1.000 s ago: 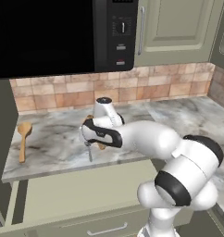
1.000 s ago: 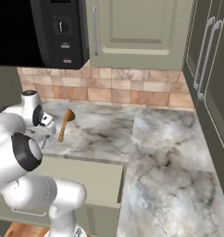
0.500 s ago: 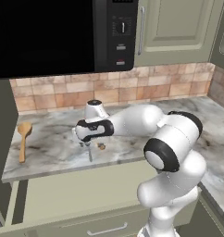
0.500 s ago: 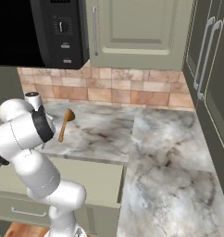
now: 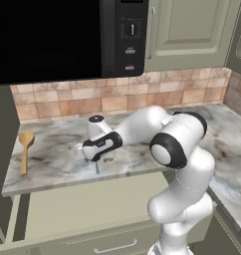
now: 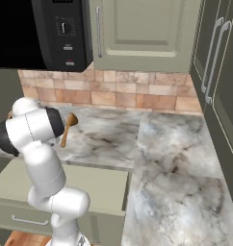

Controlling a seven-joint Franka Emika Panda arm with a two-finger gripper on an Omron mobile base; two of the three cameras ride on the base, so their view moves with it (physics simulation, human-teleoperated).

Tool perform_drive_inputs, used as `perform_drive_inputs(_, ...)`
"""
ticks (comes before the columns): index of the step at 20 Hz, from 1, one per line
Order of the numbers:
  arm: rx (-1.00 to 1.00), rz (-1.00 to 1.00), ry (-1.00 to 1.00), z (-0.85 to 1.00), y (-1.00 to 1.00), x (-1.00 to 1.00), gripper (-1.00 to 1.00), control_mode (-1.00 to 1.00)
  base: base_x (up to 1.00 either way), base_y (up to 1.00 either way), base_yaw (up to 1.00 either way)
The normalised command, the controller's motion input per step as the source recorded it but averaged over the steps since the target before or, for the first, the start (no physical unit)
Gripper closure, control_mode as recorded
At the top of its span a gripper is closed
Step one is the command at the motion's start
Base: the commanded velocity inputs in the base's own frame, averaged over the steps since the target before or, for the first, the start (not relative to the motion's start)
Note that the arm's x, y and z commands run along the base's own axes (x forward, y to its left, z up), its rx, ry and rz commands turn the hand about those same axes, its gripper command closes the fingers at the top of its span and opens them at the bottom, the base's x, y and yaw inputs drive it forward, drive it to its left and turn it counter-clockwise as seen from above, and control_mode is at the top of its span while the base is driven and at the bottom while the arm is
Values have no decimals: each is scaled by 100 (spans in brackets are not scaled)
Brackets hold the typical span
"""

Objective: Organize the utensils by type. Pick up the wooden spoons from the counter and place them in the open cabinet. Then pick up the metallic utensils from the counter and place them in the open drawer.

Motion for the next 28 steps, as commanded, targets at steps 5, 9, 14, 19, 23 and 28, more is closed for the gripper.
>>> perform_drive_inputs(5, 0, 0, -12, -7, 3, 25, -100, -100, 0, 0, 0)
perform_drive_inputs(9, -1, 0, -7, -10, 7, 26, -100, -100, 0, 0, 0)
perform_drive_inputs(14, 0, 0, -1, -20, 6, 38, -100, -100, 0, 0, 0)
perform_drive_inputs(19, 0, 0, 0, -19, 5, 44, -100, -100, 0, 0, 0)
perform_drive_inputs(23, 0, 0, 0, -23, 13, 34, -100, -100, 0, 0, 0)
perform_drive_inputs(28, 0, 0, 8, -40, 39, 0, 100, -100, 0, 0, 0)
